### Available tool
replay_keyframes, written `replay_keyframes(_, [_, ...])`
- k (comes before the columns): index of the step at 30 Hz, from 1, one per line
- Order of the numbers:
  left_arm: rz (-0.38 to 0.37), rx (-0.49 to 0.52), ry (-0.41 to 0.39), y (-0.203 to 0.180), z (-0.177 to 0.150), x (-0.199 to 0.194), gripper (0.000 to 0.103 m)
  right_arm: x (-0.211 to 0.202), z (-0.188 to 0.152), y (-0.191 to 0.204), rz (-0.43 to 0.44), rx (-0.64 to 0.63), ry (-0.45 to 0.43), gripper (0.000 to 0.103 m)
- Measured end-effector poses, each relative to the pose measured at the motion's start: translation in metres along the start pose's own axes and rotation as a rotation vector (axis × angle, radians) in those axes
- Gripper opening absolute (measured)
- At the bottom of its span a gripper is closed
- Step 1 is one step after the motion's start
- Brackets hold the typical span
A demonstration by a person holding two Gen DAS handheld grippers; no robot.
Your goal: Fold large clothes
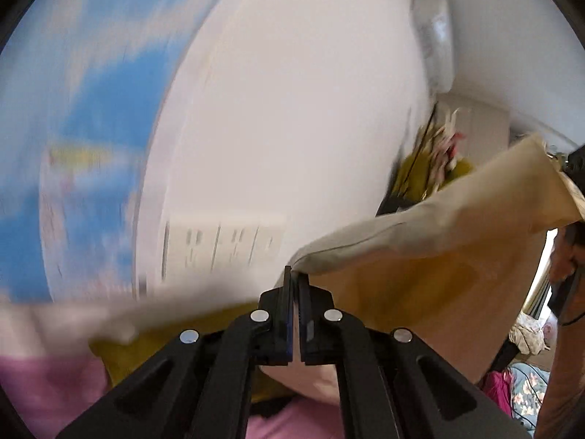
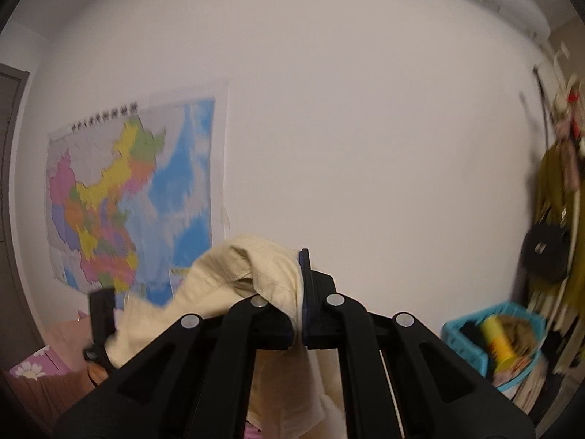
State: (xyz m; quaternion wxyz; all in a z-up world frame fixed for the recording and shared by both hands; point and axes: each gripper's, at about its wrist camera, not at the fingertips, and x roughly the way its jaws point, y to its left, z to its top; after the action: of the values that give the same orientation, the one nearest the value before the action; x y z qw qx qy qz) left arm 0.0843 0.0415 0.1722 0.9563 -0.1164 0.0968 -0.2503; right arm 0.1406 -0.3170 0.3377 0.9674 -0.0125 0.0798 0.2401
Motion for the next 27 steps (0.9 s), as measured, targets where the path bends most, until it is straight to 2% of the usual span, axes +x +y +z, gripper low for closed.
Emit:
replay_keyframes(1, [0.007, 0.014, -0.031, -0.007, 0.007, -0.010, 0.000, -0.014, 0.008, 0.002, -0.003, -0.009, -0.014, 0.003])
replay_keyframes(3, [0.017, 0.040, -0.160, -0.028, 0.028, -0.043, 0.000, -0.038, 0.017, 0.005, 0.016, -0.006, -0.043, 0.003])
replay_keyframes(5, [0.007, 0.054, -0.203, -0.045, 0.048, -0.074, 0.000, -0.054, 0.021, 0.011, 0.023, -0.013, -0.061, 0.003])
replay_keyframes(7, [-0.020, 0.111, -0.201, -0.061, 0.043, -0.095, 0.002, -0.061, 0.022, 0.019, 0.025, -0.028, -0.053, 0.003])
replay_keyframes(8, [-0.039, 0.152, -0.175, -0.072, 0.030, -0.103, 0.003, -0.063, 0.019, 0.022, 0.032, -0.024, -0.044, 0.003])
replay_keyframes(9, [-0.049, 0.170, -0.150, -0.071, 0.022, -0.099, 0.010, -0.065, 0.016, 0.026, 0.039, -0.025, -0.035, 0.003])
replay_keyframes(10, [-0.089, 0.194, -0.089, -0.079, -0.001, -0.098, 0.026, -0.066, 0.012, 0.029, 0.041, -0.026, -0.027, 0.003])
replay_keyframes(12, [-0.134, 0.215, -0.007, -0.088, -0.040, -0.102, 0.041, -0.070, 0.004, 0.031, 0.043, -0.009, -0.006, 0.003])
replay_keyframes(14, [-0.247, 0.225, 0.067, -0.094, -0.087, -0.098, 0.050, -0.074, -0.005, 0.034, 0.050, -0.002, 0.012, 0.003])
replay_keyframes(16, [-0.278, 0.259, 0.104, -0.100, -0.122, -0.089, 0.075, -0.079, -0.013, 0.037, 0.065, 0.005, 0.026, 0.003])
replay_keyframes(19, [-0.321, 0.281, 0.131, -0.117, -0.145, -0.068, 0.081, -0.086, -0.020, 0.043, 0.064, -0.002, 0.036, 0.003])
replay_keyframes(21, [-0.279, 0.339, 0.112, -0.130, -0.151, -0.053, 0.088, -0.090, -0.022, 0.045, 0.068, 0.002, 0.039, 0.003])
replay_keyframes(22, [-0.229, 0.366, 0.114, -0.136, -0.155, -0.039, 0.087, -0.092, -0.023, 0.046, 0.069, 0.005, 0.039, 0.003])
replay_keyframes(23, [-0.215, 0.370, 0.135, -0.140, -0.156, -0.023, 0.082, -0.094, -0.024, 0.047, 0.073, 0.006, 0.039, 0.003])
replay_keyframes(24, [-0.194, 0.364, 0.150, -0.141, -0.156, -0.009, 0.054, -0.096, -0.025, 0.047, 0.070, 0.006, 0.040, 0.003])
replay_keyframes(25, [-0.193, 0.348, 0.166, -0.139, -0.153, 0.002, 0.012, -0.099, -0.026, 0.048, 0.067, 0.008, 0.041, 0.003])
replay_keyframes(26, [-0.191, 0.331, 0.177, -0.136, -0.153, 0.009, 0.001, -0.102, -0.026, 0.047, 0.065, 0.005, 0.043, 0.003])
replay_keyframes(27, [-0.158, 0.318, 0.172, -0.133, -0.147, 0.012, 0.001, -0.107, -0.026, 0.047, 0.047, 0.001, 0.040, 0.003])
